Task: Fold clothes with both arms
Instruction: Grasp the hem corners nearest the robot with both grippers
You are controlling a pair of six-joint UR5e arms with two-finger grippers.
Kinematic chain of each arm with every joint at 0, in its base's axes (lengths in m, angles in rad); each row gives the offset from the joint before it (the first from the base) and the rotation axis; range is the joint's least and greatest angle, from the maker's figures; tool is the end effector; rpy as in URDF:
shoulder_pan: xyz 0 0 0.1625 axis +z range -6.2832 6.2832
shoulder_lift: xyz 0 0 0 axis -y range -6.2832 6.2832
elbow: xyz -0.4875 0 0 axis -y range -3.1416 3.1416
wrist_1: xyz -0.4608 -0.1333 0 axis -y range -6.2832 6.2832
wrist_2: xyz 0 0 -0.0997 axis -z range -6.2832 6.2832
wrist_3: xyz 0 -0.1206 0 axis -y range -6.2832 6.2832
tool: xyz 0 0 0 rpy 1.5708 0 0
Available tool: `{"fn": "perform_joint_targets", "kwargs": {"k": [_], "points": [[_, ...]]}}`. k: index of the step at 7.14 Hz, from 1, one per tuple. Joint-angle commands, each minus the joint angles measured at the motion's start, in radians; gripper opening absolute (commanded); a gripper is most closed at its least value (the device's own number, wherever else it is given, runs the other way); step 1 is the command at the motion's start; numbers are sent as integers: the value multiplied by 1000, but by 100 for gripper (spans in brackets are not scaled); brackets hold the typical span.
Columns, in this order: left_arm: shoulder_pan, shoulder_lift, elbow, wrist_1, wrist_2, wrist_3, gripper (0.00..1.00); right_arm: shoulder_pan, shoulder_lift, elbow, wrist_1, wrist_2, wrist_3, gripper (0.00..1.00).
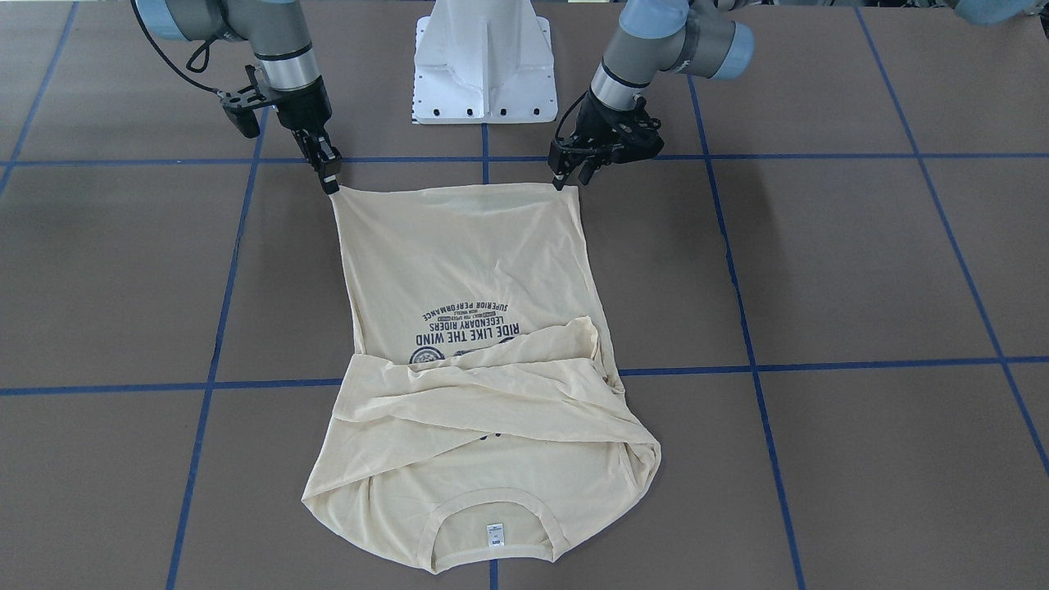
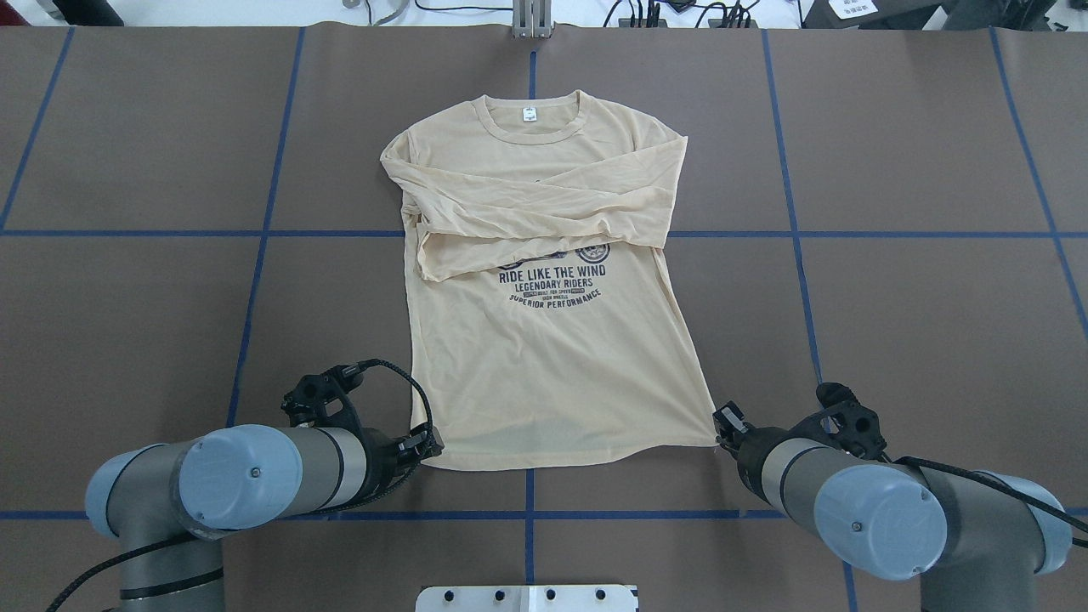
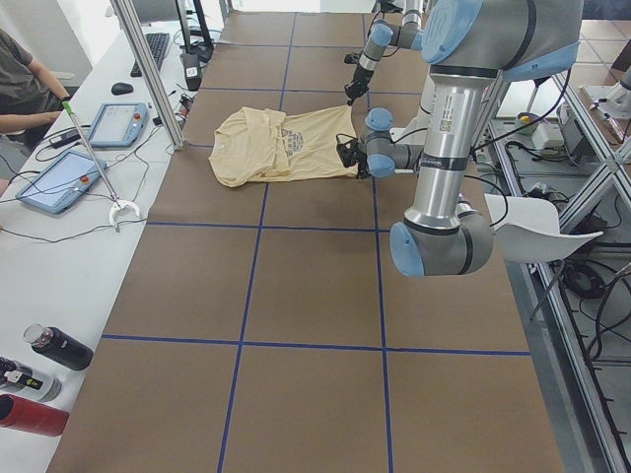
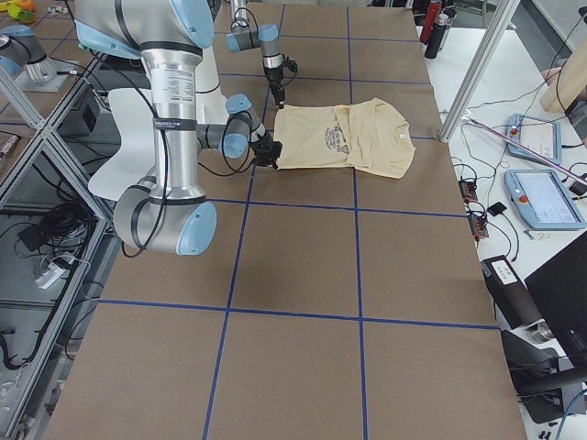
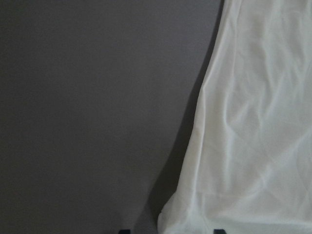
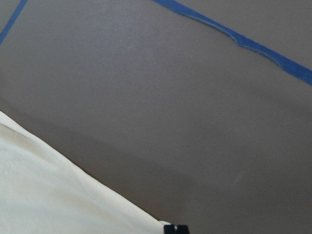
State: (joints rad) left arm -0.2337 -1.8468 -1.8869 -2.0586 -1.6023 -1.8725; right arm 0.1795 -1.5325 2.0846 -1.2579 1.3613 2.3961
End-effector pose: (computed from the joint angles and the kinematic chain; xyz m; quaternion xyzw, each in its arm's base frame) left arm 0.6203 -0.2808 0.3433 -0.0310 0.5133 -0.2190 0.8292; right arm -0.5281 -0.2568 0.4086 -0.0422 -0.4254 0.4732 0.7703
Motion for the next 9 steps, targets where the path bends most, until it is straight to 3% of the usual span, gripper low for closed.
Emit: {"fn": "perform_joint_targets", "kwargs": {"k": [1,4,5,6,9], "points": [[-1,-5,2,0,4,1,59,0,-2,0,0,-1,0,0],[1,-12,18,-2,15,1,53,0,-2,0,0,1,0,0],[1,-12,18,-2,15,1,33,0,0,0,0,1,-2,0],[1,-12,17,-2,15,-1,0,0,0,0,0,1,-2,0],[-9,4,-33,0,10,9,0,0,0,2,0,1,-2,0]]}}
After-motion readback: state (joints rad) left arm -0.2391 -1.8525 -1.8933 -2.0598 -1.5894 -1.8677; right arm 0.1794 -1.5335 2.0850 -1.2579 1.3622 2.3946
